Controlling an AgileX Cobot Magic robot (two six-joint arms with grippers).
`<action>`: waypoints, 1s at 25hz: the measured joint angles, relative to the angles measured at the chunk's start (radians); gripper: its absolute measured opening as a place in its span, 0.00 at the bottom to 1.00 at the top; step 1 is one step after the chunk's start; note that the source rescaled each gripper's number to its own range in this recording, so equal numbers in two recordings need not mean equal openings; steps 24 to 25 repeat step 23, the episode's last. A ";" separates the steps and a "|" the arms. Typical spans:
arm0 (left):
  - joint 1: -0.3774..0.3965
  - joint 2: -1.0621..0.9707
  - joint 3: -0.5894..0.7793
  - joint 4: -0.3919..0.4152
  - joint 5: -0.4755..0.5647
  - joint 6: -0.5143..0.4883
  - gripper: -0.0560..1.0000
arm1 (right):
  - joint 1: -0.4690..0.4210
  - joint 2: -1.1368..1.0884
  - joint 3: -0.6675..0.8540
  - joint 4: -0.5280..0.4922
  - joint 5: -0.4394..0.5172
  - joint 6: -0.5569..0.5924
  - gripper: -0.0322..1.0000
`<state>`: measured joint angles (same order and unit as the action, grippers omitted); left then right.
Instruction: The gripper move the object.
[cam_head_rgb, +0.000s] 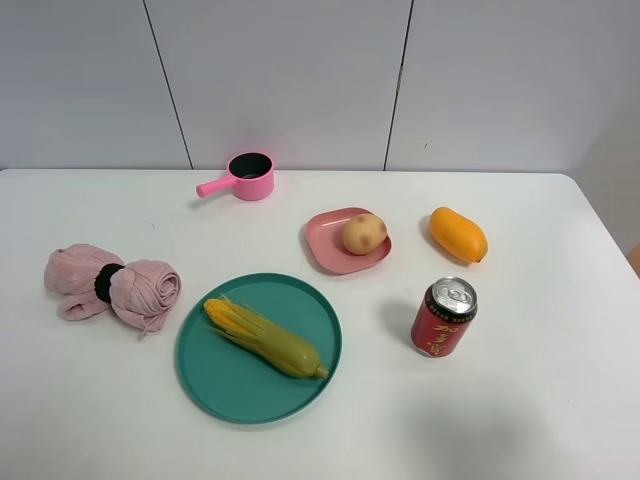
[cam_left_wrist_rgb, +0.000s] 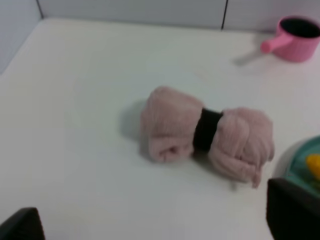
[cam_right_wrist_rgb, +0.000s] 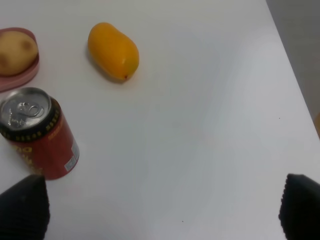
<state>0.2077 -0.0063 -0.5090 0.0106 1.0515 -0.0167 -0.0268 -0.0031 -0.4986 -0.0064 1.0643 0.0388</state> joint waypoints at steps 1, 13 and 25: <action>0.000 0.000 0.000 0.001 0.001 0.000 0.92 | 0.000 0.000 0.000 0.000 0.000 0.000 1.00; -0.116 0.000 0.000 0.004 0.000 0.000 0.92 | 0.000 0.000 0.000 0.000 0.000 0.000 1.00; -0.162 0.000 0.000 0.004 0.000 0.000 0.92 | 0.000 0.000 0.000 0.000 0.000 0.000 1.00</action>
